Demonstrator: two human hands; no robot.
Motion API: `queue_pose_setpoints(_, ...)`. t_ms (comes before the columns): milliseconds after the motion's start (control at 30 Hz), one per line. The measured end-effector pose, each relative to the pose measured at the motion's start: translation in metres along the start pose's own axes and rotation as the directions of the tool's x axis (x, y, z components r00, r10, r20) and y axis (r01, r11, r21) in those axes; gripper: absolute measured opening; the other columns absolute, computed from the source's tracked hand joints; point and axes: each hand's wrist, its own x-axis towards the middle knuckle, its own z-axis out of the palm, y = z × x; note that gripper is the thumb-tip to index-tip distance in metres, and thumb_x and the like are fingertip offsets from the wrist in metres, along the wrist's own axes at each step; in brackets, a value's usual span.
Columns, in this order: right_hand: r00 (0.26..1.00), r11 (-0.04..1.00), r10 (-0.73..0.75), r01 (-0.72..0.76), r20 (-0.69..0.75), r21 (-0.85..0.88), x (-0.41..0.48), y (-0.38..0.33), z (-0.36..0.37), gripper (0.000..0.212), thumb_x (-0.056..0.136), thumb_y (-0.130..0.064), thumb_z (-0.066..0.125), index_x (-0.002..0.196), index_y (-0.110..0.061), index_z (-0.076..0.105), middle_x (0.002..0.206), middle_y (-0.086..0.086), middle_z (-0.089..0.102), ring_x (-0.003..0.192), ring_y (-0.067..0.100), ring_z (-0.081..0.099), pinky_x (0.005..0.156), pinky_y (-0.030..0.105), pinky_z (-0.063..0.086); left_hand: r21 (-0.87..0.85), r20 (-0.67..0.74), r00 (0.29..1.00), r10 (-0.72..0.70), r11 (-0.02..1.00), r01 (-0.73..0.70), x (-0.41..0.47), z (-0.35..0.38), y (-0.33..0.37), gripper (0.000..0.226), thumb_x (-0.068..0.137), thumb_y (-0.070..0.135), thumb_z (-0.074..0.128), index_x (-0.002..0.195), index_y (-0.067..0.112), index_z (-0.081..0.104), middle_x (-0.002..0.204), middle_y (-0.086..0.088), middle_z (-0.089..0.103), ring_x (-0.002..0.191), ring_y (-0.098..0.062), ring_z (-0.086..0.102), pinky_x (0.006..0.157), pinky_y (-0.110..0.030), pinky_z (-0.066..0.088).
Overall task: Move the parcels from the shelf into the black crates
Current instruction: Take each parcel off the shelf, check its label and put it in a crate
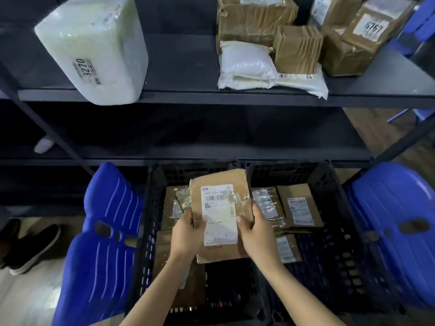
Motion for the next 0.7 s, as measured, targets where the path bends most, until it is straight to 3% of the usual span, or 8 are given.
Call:
queue_pose_setpoints(100,0.998,0.999,0.046,-0.045,0.033,-0.013,-0.007,0.018,0.011,0.059,0.097,-0.027,0.052,0.149,-0.018,0.026,0.143,-0.006,0.047,0.129,0.01,0.046,0.097,0.018,0.037,0.031,0.017,0.999,-0.031,0.999,0.031,-0.001,0.009,-0.019,0.004,0.091,0.02,0.06,0.089,0.016,0.06,0.086,0.004,0.068,0.081,-0.017,0.064,0.068,-0.033,0.051)
queue_pose_setpoints(233,0.996,0.996,0.078,-0.076,0.043,-0.045,-0.015,0.036,0.02,0.057,0.097,-0.025,0.052,0.148,-0.016,0.029,0.141,-0.004,0.051,0.127,0.012,0.05,0.102,0.029,0.044,0.074,0.046,0.997,-0.068,0.995,0.064,-0.001,0.02,-0.039,0.017,0.091,0.019,0.059,0.075,0.019,0.053,0.073,0.005,0.061,0.07,-0.015,0.056,0.054,-0.023,0.039)
queue_pose_setpoints(333,0.993,0.99,0.108,-0.104,0.041,-0.092,-0.019,0.046,0.025,0.057,0.096,-0.024,0.053,0.148,-0.015,0.03,0.137,-0.002,0.054,0.121,0.013,0.054,0.093,0.022,0.045,0.079,0.06,0.992,-0.113,0.991,0.108,-0.001,0.027,-0.054,0.018,0.091,0.019,0.06,0.074,0.02,0.053,0.069,0.006,0.06,0.064,-0.008,0.054,0.05,-0.019,0.035)
queue_pose_setpoints(467,0.986,0.981,0.161,-0.154,0.048,-0.121,-0.025,0.059,0.035,0.058,0.096,-0.025,0.053,0.148,-0.017,0.028,0.128,-0.001,0.061,0.108,0.012,0.061,0.074,0.013,0.046,0.072,0.102,0.98,-0.169,0.984,0.162,-0.001,0.033,-0.071,0.007,0.091,0.021,0.06,0.085,0.018,0.059,0.075,0.003,0.066,0.072,-0.012,0.062,0.056,-0.024,0.045)
queue_pose_setpoints(600,0.978,0.967,0.206,-0.198,0.035,-0.162,-0.028,0.069,0.045,0.057,0.095,-0.025,0.054,0.147,-0.02,0.03,0.124,-0.002,0.062,0.106,0.013,0.062,0.076,0.018,0.047,0.08,0.132,0.968,-0.215,0.975,0.205,-0.001,0.038,-0.087,0.004,0.091,0.022,0.06,0.088,0.02,0.059,0.081,0.001,0.068,0.081,-0.016,0.064,0.065,-0.03,0.049)
queue_pose_setpoints(700,0.975,0.963,0.22,-0.211,0.037,-0.169,-0.03,0.075,0.053,0.053,0.094,-0.024,0.055,0.143,-0.022,0.034,0.121,-0.004,0.063,0.105,0.012,0.062,0.076,0.018,0.048,0.096,0.138,0.962,-0.236,0.97,0.224,0.0,0.041,-0.096,0.004,0.092,0.02,0.059,0.093,0.017,0.061,0.082,0.002,0.067,0.085,-0.019,0.064,0.06,-0.027,0.045)
